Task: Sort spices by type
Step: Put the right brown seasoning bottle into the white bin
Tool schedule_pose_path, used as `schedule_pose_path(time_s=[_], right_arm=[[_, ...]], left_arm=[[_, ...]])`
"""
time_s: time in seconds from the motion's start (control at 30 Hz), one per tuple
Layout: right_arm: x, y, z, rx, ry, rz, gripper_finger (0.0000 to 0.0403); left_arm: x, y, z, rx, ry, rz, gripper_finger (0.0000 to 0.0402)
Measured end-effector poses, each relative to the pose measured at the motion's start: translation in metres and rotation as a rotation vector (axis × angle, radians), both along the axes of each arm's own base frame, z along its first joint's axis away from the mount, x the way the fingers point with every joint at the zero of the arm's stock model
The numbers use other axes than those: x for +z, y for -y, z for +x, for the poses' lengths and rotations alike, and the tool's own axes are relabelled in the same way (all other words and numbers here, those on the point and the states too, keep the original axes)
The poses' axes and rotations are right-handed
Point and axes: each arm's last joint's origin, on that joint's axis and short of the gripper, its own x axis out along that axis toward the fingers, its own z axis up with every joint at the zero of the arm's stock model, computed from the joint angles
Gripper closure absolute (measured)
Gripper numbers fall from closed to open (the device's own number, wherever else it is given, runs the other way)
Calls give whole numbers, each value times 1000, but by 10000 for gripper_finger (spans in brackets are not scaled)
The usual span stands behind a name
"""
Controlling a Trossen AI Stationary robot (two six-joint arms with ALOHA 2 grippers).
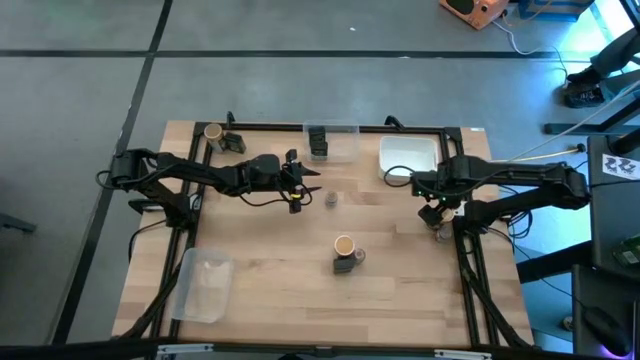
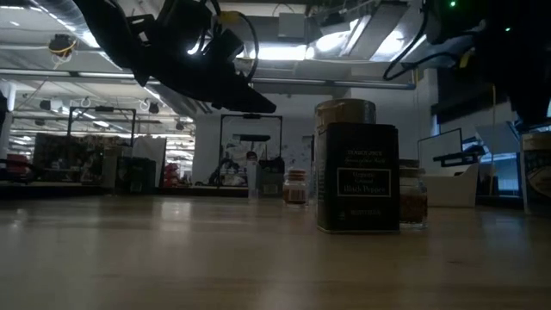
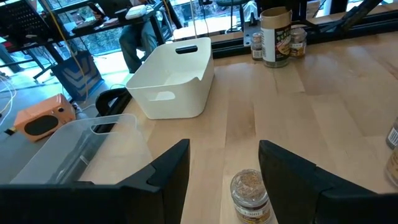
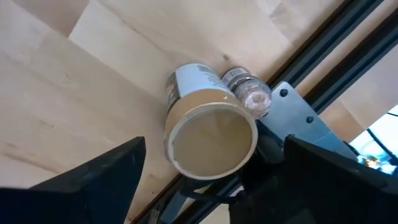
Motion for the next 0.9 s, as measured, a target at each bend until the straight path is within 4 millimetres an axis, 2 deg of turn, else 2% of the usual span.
schedule_pose_path(time_s=[0.47,0.9], right_arm=[[-31,-1,-2,-3,-73,34,22],[-36,0,1,23,-32,6,33]], left_arm=[[0,0,0,-4,-8,12,227],[-1,0,0,-3,-9,9,227]])
